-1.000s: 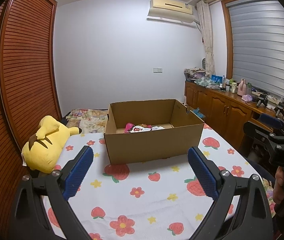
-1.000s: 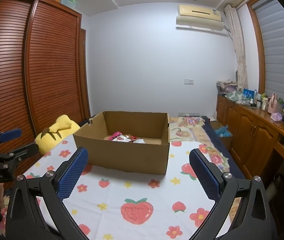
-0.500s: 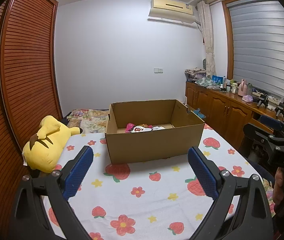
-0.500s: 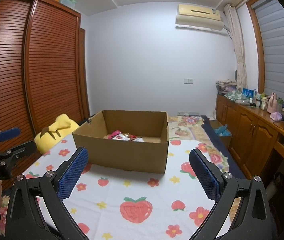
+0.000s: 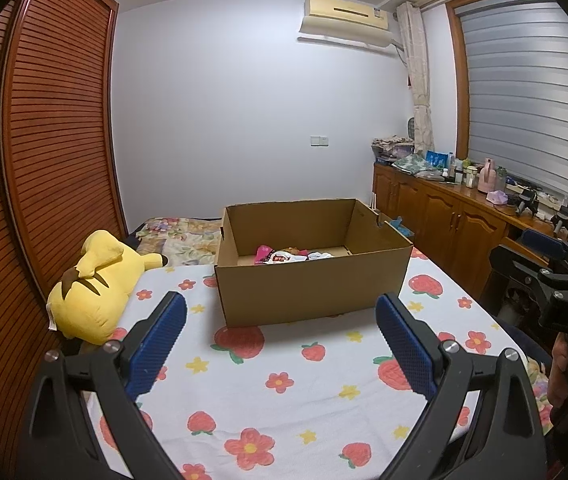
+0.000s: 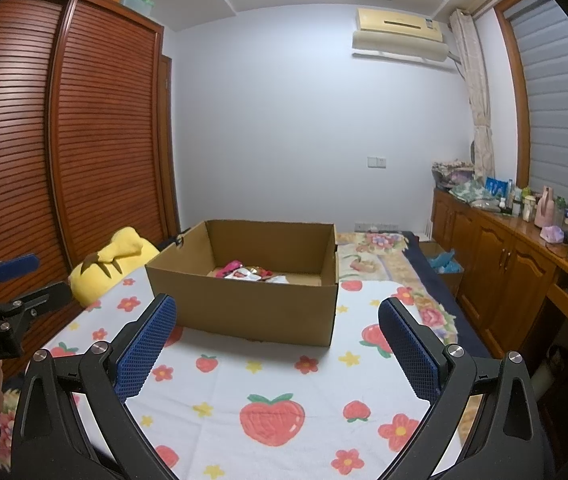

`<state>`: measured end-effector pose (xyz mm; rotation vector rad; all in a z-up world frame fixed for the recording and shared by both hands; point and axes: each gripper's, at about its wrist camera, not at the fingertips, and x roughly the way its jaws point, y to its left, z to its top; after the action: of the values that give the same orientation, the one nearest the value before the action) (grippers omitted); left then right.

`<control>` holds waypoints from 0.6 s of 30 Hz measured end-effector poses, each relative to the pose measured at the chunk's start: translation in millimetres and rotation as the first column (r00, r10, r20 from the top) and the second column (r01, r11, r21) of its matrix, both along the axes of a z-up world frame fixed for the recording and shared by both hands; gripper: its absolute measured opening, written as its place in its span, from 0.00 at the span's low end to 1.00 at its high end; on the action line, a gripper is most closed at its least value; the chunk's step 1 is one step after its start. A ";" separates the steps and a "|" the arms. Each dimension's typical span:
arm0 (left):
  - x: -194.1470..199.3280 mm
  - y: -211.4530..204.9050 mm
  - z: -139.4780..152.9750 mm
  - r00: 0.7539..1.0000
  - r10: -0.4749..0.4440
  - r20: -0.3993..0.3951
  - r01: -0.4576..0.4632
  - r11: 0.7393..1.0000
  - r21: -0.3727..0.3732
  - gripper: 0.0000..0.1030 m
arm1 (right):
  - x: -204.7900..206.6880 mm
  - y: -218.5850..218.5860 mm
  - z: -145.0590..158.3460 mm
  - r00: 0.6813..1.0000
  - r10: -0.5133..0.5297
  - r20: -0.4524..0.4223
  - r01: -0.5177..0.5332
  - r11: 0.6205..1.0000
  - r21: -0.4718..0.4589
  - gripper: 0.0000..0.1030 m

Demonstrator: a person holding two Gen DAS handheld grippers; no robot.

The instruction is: Organize snacks

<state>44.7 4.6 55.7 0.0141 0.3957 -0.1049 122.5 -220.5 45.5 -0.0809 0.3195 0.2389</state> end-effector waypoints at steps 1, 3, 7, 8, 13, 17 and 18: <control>-0.2 0.2 0.1 1.000 -0.001 0.000 0.001 1.000 -0.001 0.94 | -0.6 -0.5 -0.2 1.000 0.000 0.000 0.000 1.000 0.002 1.00; 0.1 0.0 0.1 1.000 -0.001 0.000 0.001 1.000 0.000 0.94 | -0.1 0.5 -0.9 1.000 0.001 0.000 -0.001 1.000 0.001 1.00; -0.9 0.1 0.4 1.000 -0.002 0.000 0.002 1.000 0.001 0.94 | -0.2 0.4 -0.9 1.000 0.000 0.000 0.000 1.000 0.002 1.00; -1.3 0.3 0.6 1.000 -0.002 0.000 0.002 1.000 0.002 0.94 | -0.3 0.5 -0.8 1.000 0.000 0.000 0.000 1.000 0.002 1.00; -1.7 0.1 0.7 1.000 -0.002 -0.001 0.002 1.000 0.004 0.94 | 0.0 0.5 -0.5 1.000 0.001 0.000 -0.001 1.000 0.001 1.00; -1.5 0.4 -0.4 1.000 -0.001 -0.004 0.001 1.000 0.006 0.94 | -0.4 0.6 -1.5 1.000 0.001 0.000 -0.001 1.000 0.002 1.00; -1.6 0.5 -0.7 1.000 -0.001 -0.006 0.001 1.000 0.006 0.94 | -0.3 0.7 -1.3 1.000 0.001 -0.001 -0.001 1.000 0.002 1.00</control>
<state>43.1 5.1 54.9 0.0202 0.4016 -0.1048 122.3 -219.7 44.3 -0.0790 0.3205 0.2399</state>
